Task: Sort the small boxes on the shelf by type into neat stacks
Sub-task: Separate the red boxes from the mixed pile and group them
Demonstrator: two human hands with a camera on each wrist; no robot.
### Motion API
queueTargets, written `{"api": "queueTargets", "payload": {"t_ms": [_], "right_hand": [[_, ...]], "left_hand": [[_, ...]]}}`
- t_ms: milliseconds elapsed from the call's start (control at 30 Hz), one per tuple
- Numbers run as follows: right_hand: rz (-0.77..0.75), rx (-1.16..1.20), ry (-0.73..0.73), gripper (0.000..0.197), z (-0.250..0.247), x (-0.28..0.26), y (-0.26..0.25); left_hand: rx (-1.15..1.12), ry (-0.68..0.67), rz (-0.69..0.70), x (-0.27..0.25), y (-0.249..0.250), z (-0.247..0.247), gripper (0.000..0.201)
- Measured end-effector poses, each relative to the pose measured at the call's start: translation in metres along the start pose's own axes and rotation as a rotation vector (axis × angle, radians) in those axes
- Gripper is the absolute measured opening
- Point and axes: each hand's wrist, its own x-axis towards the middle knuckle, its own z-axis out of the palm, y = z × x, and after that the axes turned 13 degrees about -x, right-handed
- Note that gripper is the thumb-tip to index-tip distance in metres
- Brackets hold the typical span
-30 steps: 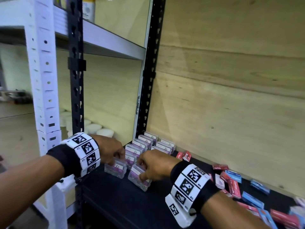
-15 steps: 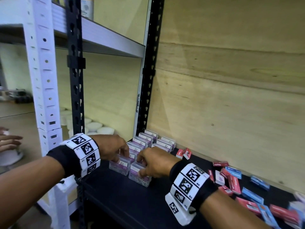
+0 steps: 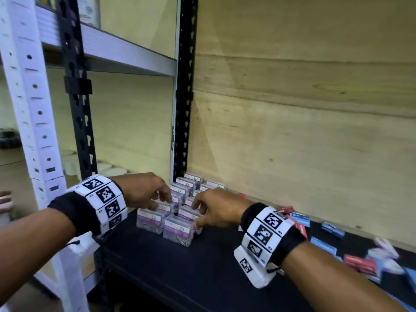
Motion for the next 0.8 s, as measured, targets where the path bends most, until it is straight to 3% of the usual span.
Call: {"api": "queueTargets", "payload": {"t_ms": [433,667,800], "right_hand": [[0.316,-0.01,-0.06,0.038,-0.014,-0.068,0.146],[0.379,-0.05,-0.192,0.028,0.006,-0.08,0.196],[0.352,-0.081,-0.237,0.037,0.01,-0.067,0.205]], "left_hand": [[-0.016,-0.054,0.143,0.076,0.112,0.007,0.029],[0.048,-0.158,0.073,0.131,0.157,0.031,0.042],[0.124,-0.232,-0.001,0.159,0.165,0.044,0.055]]}}
